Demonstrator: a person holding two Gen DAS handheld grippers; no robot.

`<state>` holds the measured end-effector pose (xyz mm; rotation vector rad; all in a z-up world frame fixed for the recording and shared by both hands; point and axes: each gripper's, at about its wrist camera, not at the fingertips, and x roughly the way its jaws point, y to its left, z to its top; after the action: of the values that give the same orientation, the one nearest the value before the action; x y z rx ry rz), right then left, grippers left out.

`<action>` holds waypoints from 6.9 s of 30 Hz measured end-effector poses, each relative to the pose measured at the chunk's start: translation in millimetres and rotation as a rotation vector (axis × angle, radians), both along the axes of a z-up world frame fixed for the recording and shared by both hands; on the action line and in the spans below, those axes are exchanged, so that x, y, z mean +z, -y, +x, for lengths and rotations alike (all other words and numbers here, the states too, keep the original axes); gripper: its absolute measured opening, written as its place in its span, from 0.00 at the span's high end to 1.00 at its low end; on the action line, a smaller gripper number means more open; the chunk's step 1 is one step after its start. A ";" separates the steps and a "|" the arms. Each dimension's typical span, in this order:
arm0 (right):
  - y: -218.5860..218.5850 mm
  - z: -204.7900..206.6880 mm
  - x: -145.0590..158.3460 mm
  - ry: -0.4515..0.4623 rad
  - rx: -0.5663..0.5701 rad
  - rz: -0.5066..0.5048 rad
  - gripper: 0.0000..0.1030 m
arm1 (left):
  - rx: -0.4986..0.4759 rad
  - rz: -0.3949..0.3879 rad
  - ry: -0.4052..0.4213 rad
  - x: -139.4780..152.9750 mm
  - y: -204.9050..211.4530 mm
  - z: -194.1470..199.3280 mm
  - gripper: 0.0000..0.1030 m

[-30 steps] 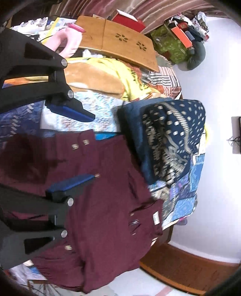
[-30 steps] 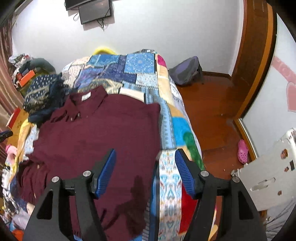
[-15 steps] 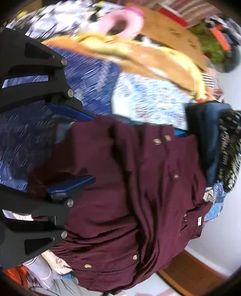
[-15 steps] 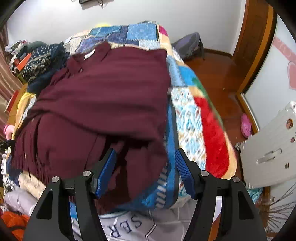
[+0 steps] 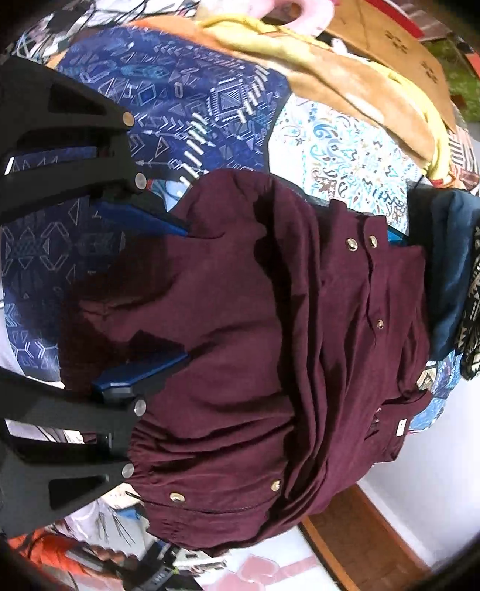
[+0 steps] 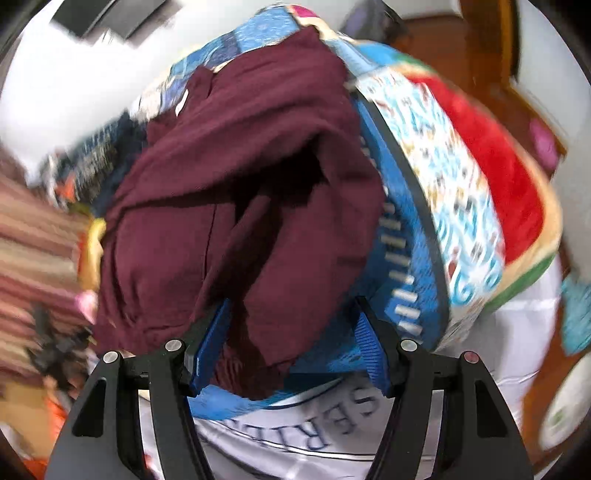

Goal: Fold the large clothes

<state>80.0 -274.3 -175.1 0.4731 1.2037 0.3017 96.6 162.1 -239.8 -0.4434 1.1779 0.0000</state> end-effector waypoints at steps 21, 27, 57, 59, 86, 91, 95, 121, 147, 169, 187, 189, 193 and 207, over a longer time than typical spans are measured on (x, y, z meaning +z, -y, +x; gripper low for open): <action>-38.3 31.4 79.2 0.319 0.119 0.065 0.90 | -0.077 0.007 0.304 105.1 19.1 30.5 0.95; -38.7 67.4 119.8 0.477 0.097 0.063 0.90 | -0.042 -0.005 0.430 149.7 5.5 69.8 0.96; -36.4 246.2 47.1 0.290 -0.001 -0.108 0.88 | 0.038 0.142 0.258 49.1 -28.1 254.1 0.92; -41.0 243.4 48.3 0.277 0.013 -0.141 0.86 | 0.025 0.144 0.243 48.0 -23.1 255.4 0.87; -102.6 143.5 56.4 0.300 0.245 -0.399 0.39 | -0.127 0.155 0.115 18.7 50.3 179.7 0.49; -112.8 127.6 56.5 0.326 0.286 -0.471 0.33 | -0.068 0.147 0.095 17.8 28.2 155.0 0.49; -118.1 119.7 55.8 0.326 0.309 -0.484 0.33 | -0.014 0.142 0.099 20.6 6.6 134.7 0.49; -181.5 122.7 56.2 0.332 0.412 -0.370 0.33 | 0.356 -0.473 0.024 -55.4 -69.9 122.2 0.49; -177.4 130.3 53.3 0.323 0.398 -0.378 0.33 | 0.464 -0.154 0.213 -16.2 -40.3 156.8 0.72; -238.1 114.7 42.7 0.250 0.630 -0.150 0.32 | 0.263 0.165 0.653 222.2 50.6 79.5 0.78; -153.2 123.2 86.2 0.357 0.412 -0.111 0.32 | -0.008 0.259 0.683 224.3 167.7 174.1 0.79; -122.3 125.2 95.5 0.383 0.327 -0.145 0.32 | -0.071 0.243 0.671 218.6 188.5 187.8 0.79; -81.1 132.7 102.5 0.384 0.201 -0.161 0.32 | -0.249 0.210 0.557 185.0 240.8 221.9 0.79; -36.4 118.4 95.3 0.360 0.112 -0.255 0.32 | -0.482 0.162 0.360 128.9 288.4 215.7 0.61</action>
<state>198.4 -237.8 -79.8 0.1212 0.9018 0.3096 312.3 -126.3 -110.9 -0.0050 0.8955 -0.3841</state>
